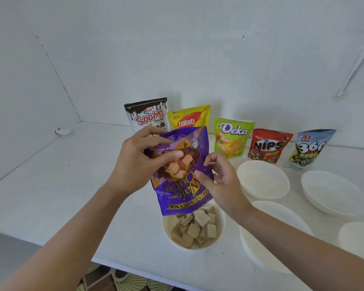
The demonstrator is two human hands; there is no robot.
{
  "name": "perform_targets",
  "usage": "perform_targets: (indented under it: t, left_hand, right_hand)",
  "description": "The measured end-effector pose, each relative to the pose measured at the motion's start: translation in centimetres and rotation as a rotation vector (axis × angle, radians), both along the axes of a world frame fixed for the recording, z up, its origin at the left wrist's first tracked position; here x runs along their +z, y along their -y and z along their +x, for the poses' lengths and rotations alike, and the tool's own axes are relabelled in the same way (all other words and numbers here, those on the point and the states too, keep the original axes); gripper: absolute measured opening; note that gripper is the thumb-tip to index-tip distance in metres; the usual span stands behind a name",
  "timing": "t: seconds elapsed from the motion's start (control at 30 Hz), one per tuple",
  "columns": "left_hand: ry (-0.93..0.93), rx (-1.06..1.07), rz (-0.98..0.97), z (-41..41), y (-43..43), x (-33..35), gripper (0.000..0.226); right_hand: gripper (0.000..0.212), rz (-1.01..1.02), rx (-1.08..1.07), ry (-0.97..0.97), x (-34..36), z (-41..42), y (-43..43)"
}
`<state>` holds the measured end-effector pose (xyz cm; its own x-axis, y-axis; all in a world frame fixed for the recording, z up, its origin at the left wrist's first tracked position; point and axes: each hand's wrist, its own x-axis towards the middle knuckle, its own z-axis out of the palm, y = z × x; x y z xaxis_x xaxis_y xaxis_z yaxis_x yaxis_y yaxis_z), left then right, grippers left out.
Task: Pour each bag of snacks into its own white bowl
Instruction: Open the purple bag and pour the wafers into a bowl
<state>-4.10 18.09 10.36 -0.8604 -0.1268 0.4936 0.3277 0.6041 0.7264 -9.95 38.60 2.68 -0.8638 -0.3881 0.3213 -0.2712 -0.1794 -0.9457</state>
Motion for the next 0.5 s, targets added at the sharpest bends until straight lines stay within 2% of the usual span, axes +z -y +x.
perform_targets:
  t: [0.1, 0.23, 0.5]
  left_hand:
    - [-0.057, -0.012, -0.016, -0.3, -0.2, 1.5, 0.042]
    - [-0.004, 0.009, 0.021, -0.4, -0.5, 2.0, 0.037]
    - [0.118, -0.031, 0.167, -0.3, -0.5, -0.6, 0.021]
  right_hand:
    - [0.024, -0.061, 0.003, -0.014, 1.2, -0.4, 0.2]
    - [0.025, -0.083, -0.016, 0.012, 1.5, -0.6, 0.2]
    - [0.028, 0.019, -0.038, 0.061, -0.4, -0.3, -0.4]
